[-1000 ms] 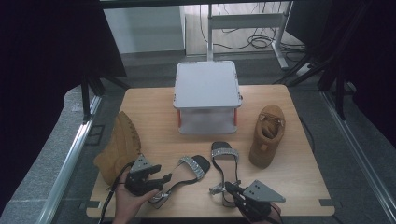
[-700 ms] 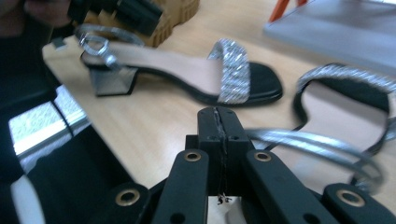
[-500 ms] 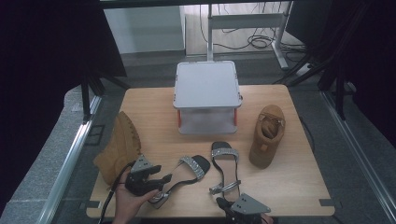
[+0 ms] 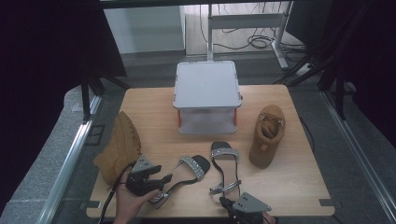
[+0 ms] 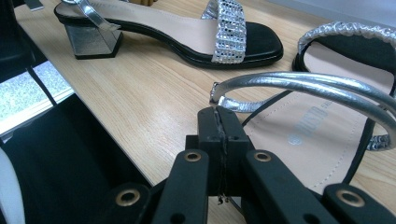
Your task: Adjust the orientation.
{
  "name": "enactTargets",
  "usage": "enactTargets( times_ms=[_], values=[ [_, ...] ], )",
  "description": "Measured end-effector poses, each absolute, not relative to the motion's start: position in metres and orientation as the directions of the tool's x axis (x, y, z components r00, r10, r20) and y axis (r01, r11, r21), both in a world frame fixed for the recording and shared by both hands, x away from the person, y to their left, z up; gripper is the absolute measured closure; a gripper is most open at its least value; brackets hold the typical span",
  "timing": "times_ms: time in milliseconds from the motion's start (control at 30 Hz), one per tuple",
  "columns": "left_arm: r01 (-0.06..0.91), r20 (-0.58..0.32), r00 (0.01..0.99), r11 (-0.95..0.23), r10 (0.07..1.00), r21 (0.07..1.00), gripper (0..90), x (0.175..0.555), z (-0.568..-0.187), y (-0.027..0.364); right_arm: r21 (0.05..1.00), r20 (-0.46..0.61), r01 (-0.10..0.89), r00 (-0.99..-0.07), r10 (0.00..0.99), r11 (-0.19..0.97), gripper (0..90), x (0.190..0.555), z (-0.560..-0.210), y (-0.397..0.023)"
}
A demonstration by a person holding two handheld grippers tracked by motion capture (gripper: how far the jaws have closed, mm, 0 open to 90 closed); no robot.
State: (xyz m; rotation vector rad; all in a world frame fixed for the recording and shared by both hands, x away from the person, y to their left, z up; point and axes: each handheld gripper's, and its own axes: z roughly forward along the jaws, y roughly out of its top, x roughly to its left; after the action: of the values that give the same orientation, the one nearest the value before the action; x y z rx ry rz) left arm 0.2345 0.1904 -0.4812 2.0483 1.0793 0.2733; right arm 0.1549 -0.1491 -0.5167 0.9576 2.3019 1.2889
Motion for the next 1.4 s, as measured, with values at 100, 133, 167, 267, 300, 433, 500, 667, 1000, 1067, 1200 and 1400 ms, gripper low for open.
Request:
enactTargets(
  times_ms=[100,133,167,267,300,433,500,667,1000,1067,1200,1400],
  values=[
    [0.605,-0.164,0.612,-0.324,0.774,0.728,41.3,0.234,-0.481,0.191,0.844,0.031,0.393,-0.715,0.698,0.365,89.8,0.154,-0.517,-0.151],
    [0.605,-0.163,0.611,-0.325,0.774,0.727,41.3,0.234,-0.481,0.191,0.843,0.032,0.395,-0.714,0.699,0.364,89.8,0.154,-0.517,-0.153],
    [0.604,-0.162,0.615,-0.328,0.772,0.727,41.3,0.235,-0.482,0.191,0.843,0.031,0.396,-0.711,0.702,0.364,89.8,0.154,-0.517,-0.154],
    [0.608,-0.163,0.619,-0.337,0.768,0.719,41.3,0.235,-0.483,0.188,0.844,0.024,0.395,-0.705,0.709,0.364,89.9,0.153,-0.516,-0.158],
    [0.607,-0.162,0.622,-0.341,0.766,0.718,41.2,0.235,-0.484,0.187,0.843,0.024,0.396,-0.703,0.711,0.363,89.8,0.153,-0.516,-0.159],
    [0.611,-0.163,0.625,-0.348,0.764,0.711,41.2,0.235,-0.485,0.186,0.846,0.034,0.406,-0.688,0.725,0.346,89.8,0.153,-0.517,-0.166],
    [0.611,-0.163,0.625,-0.348,0.763,0.711,41.2,0.235,-0.485,0.186,0.847,0.029,0.406,-0.680,0.732,0.343,89.8,0.154,-0.517,-0.170],
    [0.610,-0.163,0.624,-0.347,0.764,0.713,41.2,0.235,-0.484,0.187,0.849,0.036,0.413,-0.668,0.744,0.330,89.8,0.156,-0.516,-0.177],
    [0.615,-0.163,0.624,-0.352,0.764,0.705,41.0,0.236,-0.485,0.187,0.849,0.041,0.435,-0.621,0.783,0.300,89.8,0.159,-0.515,-0.197],
    [0.616,-0.163,0.624,-0.353,0.764,0.704,41.1,0.236,-0.486,0.187,0.849,0.046,0.441,-0.610,0.791,0.291,89.8,0.160,-0.515,-0.201],
    [0.617,-0.164,0.625,-0.355,0.763,0.702,41.0,0.236,-0.487,0.186,0.850,0.056,0.449,-0.597,0.801,0.275,89.8,0.163,-0.514,-0.207],
    [0.620,-0.163,0.626,-0.360,0.763,0.697,40.9,0.236,-0.488,0.186,0.850,0.057,0.455,-0.580,0.813,0.264,89.8,0.165,-0.514,-0.214]
  ],
)
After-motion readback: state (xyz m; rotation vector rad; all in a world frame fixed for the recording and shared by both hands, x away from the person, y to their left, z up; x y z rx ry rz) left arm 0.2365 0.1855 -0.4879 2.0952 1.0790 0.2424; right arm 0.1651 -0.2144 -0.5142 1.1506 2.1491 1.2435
